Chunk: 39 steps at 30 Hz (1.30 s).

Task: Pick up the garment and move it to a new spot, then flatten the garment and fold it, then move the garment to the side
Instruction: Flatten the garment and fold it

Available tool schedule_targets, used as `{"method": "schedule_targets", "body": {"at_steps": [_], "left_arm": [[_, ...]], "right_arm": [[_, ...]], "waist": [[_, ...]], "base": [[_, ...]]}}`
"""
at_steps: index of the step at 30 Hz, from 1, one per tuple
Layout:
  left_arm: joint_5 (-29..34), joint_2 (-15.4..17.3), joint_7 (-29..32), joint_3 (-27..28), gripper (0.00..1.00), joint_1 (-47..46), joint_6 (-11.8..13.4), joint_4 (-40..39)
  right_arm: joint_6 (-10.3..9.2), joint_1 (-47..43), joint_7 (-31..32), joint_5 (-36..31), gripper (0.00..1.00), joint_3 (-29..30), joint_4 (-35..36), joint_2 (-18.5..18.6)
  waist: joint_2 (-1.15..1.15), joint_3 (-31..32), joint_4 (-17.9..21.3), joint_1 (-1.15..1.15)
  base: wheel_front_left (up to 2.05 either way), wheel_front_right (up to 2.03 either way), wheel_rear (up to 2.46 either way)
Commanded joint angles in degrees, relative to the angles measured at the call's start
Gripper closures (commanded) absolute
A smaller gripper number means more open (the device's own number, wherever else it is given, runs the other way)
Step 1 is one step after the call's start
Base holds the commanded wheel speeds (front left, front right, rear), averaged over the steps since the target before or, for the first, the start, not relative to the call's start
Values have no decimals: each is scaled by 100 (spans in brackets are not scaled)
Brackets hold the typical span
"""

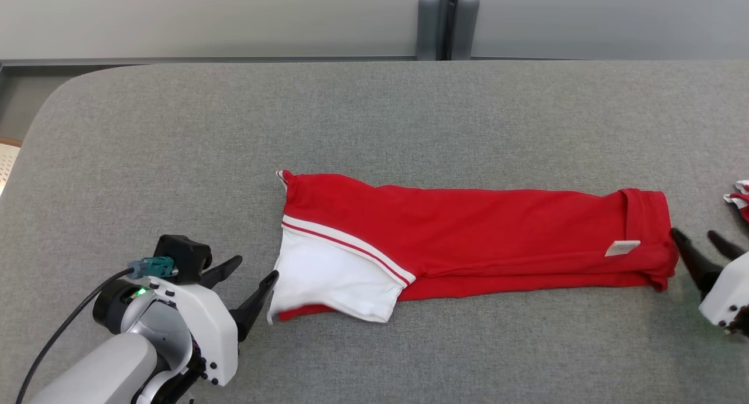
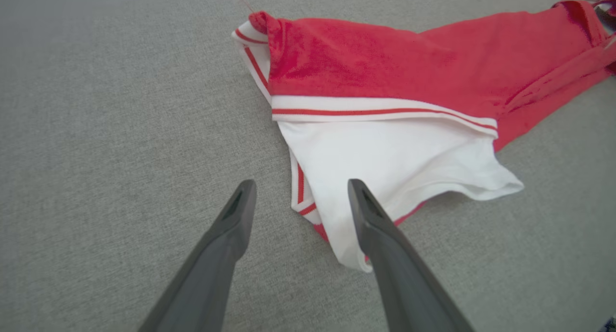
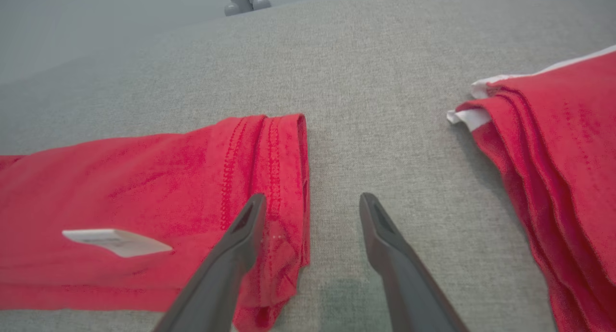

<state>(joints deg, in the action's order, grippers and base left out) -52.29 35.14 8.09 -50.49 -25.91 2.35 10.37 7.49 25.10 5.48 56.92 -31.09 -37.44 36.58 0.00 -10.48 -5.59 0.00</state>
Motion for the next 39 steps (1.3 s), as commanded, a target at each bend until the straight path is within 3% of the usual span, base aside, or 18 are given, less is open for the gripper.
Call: {"method": "schedule_targets", "body": {"at_steps": [1,6,12,14,18,23,27,28,33,39], "left_arm": [[-34,-14,-67,60,0,70,27,-38],[-115,-163,-702,481,0,2,280,-127],[-379,-697,-1996,1202,0,136,380,-93],[-150,-800,-2219,1365,0,140,513,-7],[305,-1377,-2329,2075,0,320,648,-75],[1438,-2238,-2330,3332,0,877,358,-290],[2171,-2822,-2332,4134,0,1305,-116,-382],[2171,-2822,-2332,4134,0,1305,-116,-382],[2718,-3148,-2332,4713,0,1587,-607,-241],[2786,-3215,-2332,4868,0,1575,-784,-73]], "right_arm": [[-1,-1,-107,-90,0,76,49,47],[-1,91,-875,-563,0,461,352,-43],[-1,-63,-1910,-1433,0,966,786,-307],[0,-134,-2031,-1774,0,1290,945,-520],[-1,-451,-2069,-2586,0,2073,1617,-973],[-1,-1021,-2063,-3434,0,2569,2469,-1532],[-1,-1301,-2062,-3764,0,2705,2773,-1846],[-1,-1301,-2062,-3764,0,2705,2773,-1846],[-1,-1502,-2063,-3968,0,2719,2808,-2072],[-1,-1568,-2063,-4015,0,2778,2704,-2258]], "waist": [[0,16,-5,0],[0,60,-19,0],[0,100,-1,0],[0,103,13,0],[0,73,36,0],[0,4,77,0],[0,-32,93,0],[0,-32,93,0],[0,-34,77,0],[0,-49,30,0]], "base": [[0,0,0],[0,0,0],[0,0,0],[0,0,0],[0,0,0],[0,0,0],[0,0,0],[0,0,0],[0,0,0],[0,0,0]]}}
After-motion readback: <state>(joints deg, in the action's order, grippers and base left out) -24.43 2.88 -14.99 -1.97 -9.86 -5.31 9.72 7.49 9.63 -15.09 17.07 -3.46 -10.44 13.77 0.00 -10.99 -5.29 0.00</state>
